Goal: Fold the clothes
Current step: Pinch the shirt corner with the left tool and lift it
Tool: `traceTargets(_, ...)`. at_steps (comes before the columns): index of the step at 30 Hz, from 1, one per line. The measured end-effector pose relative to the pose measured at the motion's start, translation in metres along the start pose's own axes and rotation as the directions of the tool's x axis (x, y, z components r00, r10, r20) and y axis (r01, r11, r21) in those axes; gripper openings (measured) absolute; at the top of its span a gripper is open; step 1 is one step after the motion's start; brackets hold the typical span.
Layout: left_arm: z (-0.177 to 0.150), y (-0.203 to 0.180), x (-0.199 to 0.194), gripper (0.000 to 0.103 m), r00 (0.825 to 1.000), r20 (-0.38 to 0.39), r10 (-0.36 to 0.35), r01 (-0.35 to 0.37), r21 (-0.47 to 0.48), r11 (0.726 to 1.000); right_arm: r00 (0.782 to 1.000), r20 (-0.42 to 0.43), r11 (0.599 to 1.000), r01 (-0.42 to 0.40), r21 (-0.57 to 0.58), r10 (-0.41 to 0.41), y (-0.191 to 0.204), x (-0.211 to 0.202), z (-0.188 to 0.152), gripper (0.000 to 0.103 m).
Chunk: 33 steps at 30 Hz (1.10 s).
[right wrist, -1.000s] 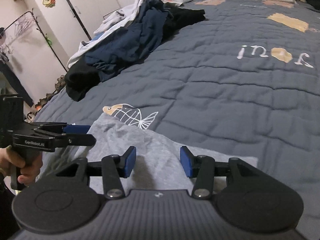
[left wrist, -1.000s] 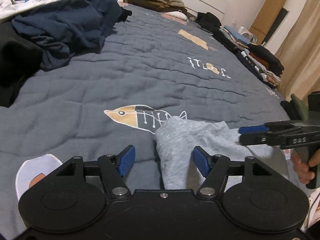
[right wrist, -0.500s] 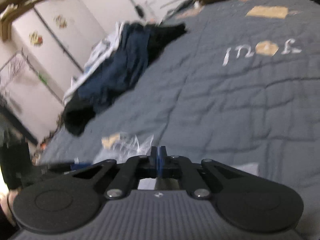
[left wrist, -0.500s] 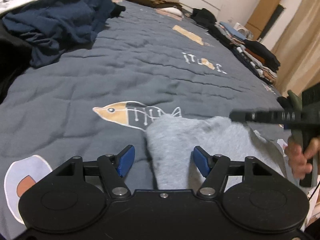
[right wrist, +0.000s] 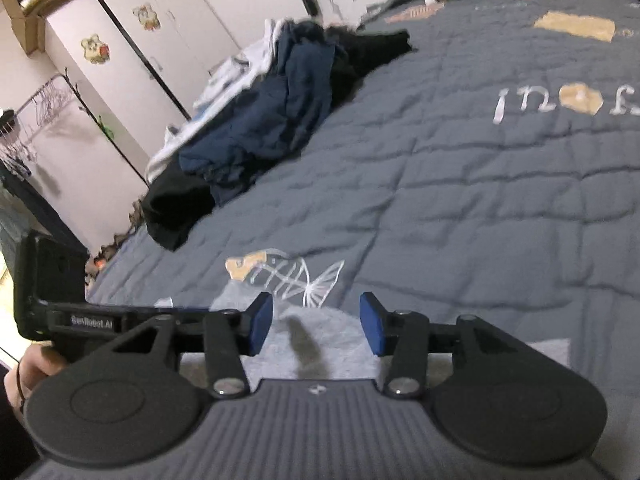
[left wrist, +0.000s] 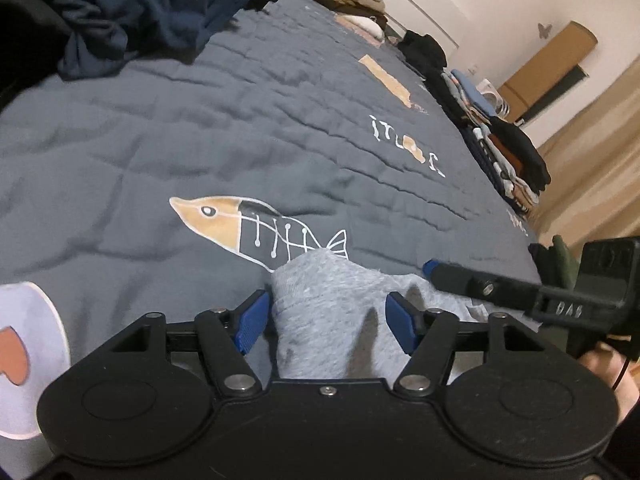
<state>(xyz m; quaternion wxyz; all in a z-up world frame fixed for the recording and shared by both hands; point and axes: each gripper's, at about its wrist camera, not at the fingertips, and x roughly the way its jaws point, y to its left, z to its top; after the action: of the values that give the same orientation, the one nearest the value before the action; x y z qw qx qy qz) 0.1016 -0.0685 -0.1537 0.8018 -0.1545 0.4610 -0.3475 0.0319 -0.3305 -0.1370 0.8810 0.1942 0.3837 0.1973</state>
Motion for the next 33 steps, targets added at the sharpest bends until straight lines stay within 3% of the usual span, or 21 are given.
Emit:
traceTargets(2, 0.001, -0.002, 0.004, 0.031, 1.000, 0.001, 0.022, -0.022, 0.009, 1.000, 1.000, -0.026, 1.000, 0.008, -0.009, -0.008, 0.002, 0.011, -0.005, 0.044)
traceTargets(6, 0.000, -0.010, 0.002, 0.011, 0.999, 0.043, 0.012, -0.016, 0.077, 0.997, 0.998, 0.001, 0.998, 0.063, -0.004, -0.063, 0.003, 0.016, -0.009, 0.010)
traceTargets(8, 0.000, -0.019, -0.005, 0.011, 0.996, 0.090, 0.001, -0.013, 0.139, 0.990, 0.997, 0.048, 0.998, 0.061, 0.032, -0.063, -0.001, 0.012, -0.008, 0.001)
traceTargets(10, 0.000, -0.026, -0.008, 0.011, 0.993, 0.116, 0.001, -0.023, 0.190, 0.981, 0.992, 0.109, 0.997, 0.066, 0.040, -0.070, -0.001, 0.003, -0.006, 0.000)
traceTargets(12, -0.001, -0.028, -0.006, 0.012, 0.994, 0.111, 0.018, -0.041, 0.204, 0.978, 0.987, 0.119, 0.995, 0.102, 0.024, -0.104, -0.003, 0.001, -0.005, 0.000)
traceTargets(13, -0.001, -0.026, -0.005, 0.013, 0.994, 0.106, 0.025, -0.045, 0.195, 0.980, 0.987, 0.110, 0.993, 0.114, 0.028, -0.116, -0.006, 0.003, -0.004, 0.001)
traceTargets(15, -0.002, -0.023, -0.005, 0.042, 0.995, 0.096, 0.038, -0.055, 0.176, 0.983, 0.989, 0.075, 0.991, 0.122, 0.047, -0.125, -0.012, 0.003, -0.004, 0.004)
traceTargets(17, -0.003, -0.020, -0.004, 0.046, 0.995, 0.086, 0.051, -0.064, 0.158, 0.985, 0.990, 0.066, 0.991, 0.123, 0.052, -0.126, -0.014, -0.006, 0.000, 0.005)
traceTargets(20, -0.003, -0.017, -0.004, 0.051, 0.995, 0.075, 0.063, -0.073, 0.135, 0.988, 0.984, 0.110, 0.990, 0.133, 0.053, -0.138, -0.011, -0.037, 0.007, 0.012)
traceTargets(22, -0.002, -0.016, -0.004, 0.053, 0.996, 0.072, 0.061, -0.070, 0.127, 0.989, 0.980, 0.144, 0.990, 0.137, 0.031, -0.140, -0.007, -0.061, 0.009, 0.028)
traceTargets(23, -0.003, -0.016, -0.003, 0.053, 0.996, 0.066, 0.064, -0.073, 0.131, 0.989, 0.978, 0.154, 0.990, 0.139, 0.029, -0.142, -0.007, -0.074, 0.008, 0.044)
traceTargets(24, -0.004, -0.016, -0.003, 0.053, 0.996, 0.060, 0.068, -0.076, 0.136, 0.988, 0.976, 0.159, 0.989, 0.146, 0.030, -0.148, -0.008, -0.084, 0.006, 0.050)
traceTargets(28, -0.005, -0.016, -0.002, 0.053, 0.996, 0.049, 0.076, -0.082, 0.141, 0.987, 0.961, 0.142, 0.971, 0.228, 0.068, -0.235, -0.017, -0.108, -0.015, 0.052)
traceTargets(33, -0.007, -0.016, -0.002, 0.054, 0.996, 0.047, 0.078, -0.083, 0.129, 0.988, 0.964, 0.080, 0.964, 0.243, 0.108, -0.252, -0.030, -0.105, -0.045, 0.052)
